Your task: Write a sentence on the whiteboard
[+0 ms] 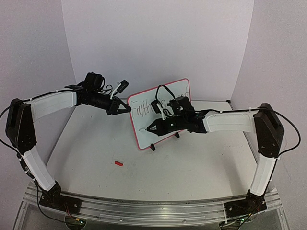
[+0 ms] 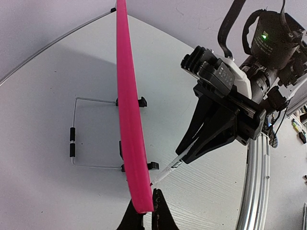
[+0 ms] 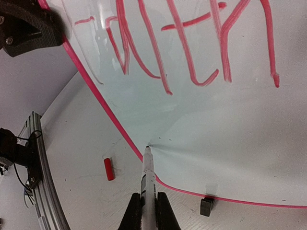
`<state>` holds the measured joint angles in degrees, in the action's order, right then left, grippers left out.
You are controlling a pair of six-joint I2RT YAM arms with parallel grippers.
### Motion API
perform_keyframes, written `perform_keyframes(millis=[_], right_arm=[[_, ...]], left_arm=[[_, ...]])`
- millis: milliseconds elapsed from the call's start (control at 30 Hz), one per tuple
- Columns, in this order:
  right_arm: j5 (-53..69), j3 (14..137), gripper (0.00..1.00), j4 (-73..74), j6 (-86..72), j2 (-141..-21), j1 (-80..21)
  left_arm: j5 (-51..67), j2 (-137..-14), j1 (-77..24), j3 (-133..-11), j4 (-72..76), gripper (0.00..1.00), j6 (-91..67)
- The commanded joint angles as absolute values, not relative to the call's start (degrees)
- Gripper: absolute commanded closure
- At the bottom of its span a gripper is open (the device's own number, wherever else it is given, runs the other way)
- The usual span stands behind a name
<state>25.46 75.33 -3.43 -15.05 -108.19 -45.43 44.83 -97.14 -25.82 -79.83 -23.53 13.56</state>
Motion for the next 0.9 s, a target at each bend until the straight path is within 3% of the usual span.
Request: perform_keyframes(millis=[0,867], right_arm=[[21.9,77.0,1.00,-5.1,-15.6,-109.3,-45.7],[17.8,73.3,1.00,-5.2,-17.0,-109.2,-45.7]], left_arm=[[45.3,-97.3,-27.9,-79.8,-29.6,1.00,14.8],[45.0,-96.6,-27.9,-79.7,-29.6,1.00,14.9]])
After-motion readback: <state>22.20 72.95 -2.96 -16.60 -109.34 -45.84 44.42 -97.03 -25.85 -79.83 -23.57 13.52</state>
